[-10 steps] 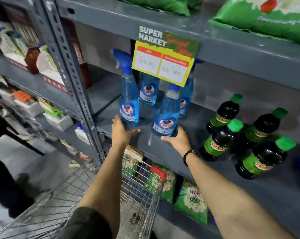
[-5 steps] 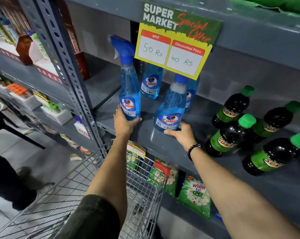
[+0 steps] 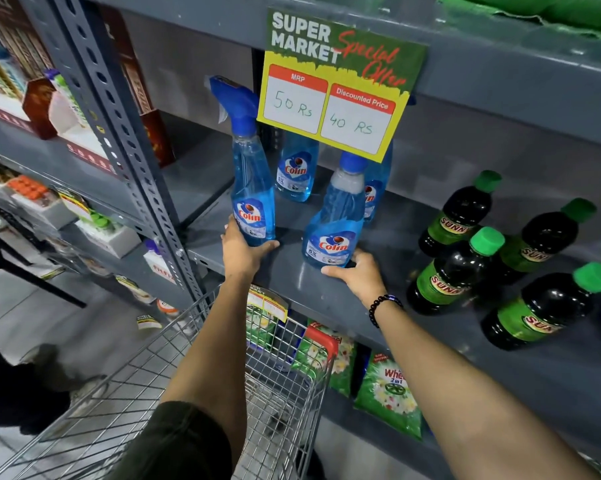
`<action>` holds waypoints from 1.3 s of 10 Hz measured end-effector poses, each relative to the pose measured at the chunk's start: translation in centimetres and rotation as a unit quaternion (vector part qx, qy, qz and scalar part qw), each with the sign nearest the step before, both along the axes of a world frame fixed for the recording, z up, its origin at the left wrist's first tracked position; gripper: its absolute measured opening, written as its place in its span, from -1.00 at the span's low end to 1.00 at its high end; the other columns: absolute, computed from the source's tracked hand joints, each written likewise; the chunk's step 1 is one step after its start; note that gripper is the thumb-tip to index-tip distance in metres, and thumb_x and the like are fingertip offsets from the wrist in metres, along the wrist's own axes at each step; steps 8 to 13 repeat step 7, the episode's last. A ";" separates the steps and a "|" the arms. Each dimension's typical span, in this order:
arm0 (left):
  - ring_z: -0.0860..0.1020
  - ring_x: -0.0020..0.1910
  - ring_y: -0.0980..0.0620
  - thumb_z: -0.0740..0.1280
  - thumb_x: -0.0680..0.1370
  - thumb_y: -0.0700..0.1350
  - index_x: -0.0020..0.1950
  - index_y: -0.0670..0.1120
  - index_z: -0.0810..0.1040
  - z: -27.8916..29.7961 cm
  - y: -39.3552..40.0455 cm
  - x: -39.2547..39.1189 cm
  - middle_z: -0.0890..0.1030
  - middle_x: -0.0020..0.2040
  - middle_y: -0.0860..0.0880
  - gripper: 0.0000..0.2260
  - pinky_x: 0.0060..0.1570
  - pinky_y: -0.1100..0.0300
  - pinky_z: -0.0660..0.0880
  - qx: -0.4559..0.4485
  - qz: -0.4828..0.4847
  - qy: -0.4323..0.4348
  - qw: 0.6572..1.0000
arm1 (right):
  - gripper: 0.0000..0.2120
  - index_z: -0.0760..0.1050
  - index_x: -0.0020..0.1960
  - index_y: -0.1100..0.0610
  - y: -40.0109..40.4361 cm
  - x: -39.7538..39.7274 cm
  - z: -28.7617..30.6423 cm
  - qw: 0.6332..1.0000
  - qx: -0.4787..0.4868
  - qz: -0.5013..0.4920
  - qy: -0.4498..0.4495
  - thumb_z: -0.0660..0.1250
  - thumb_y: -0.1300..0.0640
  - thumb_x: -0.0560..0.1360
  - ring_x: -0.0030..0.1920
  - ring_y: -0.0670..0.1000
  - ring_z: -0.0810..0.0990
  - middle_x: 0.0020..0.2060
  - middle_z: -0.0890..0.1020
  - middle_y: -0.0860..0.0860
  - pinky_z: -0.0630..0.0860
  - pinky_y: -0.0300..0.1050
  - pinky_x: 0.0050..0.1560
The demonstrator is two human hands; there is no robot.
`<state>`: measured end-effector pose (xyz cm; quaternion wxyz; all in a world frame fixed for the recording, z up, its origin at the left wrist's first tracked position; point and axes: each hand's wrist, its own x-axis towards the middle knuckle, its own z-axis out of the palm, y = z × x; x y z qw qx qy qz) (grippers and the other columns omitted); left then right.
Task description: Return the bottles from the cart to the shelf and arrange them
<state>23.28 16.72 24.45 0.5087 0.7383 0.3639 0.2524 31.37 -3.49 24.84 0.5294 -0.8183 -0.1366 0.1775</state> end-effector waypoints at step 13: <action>0.13 0.47 -0.26 0.55 0.28 0.02 0.49 -0.24 -0.03 -0.4 -1.8 -1.3 0.23 0.47 -0.26 0.02 0.46 -0.17 0.15 0.050 -0.001 0.115 0.992 | -0.20 0.32 0.34 0.13 -1.7 -1.1 0.3 0.993 -0.091 0.038 -0.062 0.58 0.06 0.20 0.30 0.06 0.42 0.32 0.46 0.10 0.40 -0.07 0.28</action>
